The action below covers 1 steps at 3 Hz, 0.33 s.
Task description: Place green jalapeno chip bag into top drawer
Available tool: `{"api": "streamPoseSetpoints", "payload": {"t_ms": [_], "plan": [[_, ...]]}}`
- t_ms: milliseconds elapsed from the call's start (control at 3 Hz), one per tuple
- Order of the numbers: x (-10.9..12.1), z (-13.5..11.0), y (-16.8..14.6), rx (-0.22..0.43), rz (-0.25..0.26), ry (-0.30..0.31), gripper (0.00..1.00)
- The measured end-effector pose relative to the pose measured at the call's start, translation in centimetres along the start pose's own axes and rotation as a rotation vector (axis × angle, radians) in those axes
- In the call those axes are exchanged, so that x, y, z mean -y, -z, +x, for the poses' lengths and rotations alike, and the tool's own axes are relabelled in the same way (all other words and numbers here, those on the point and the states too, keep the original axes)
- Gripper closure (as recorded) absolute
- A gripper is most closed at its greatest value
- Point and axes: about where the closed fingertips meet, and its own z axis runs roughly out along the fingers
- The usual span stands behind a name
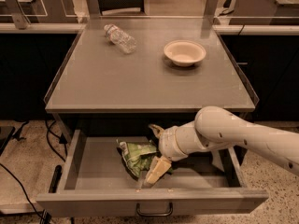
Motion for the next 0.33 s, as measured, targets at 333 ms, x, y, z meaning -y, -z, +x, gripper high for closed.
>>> {"api": "streamPoseSetpoints", "payload": {"t_ms": [333], "plan": [[0.0, 0.0, 0.0, 0.0, 0.0, 0.0, 0.0]]}}
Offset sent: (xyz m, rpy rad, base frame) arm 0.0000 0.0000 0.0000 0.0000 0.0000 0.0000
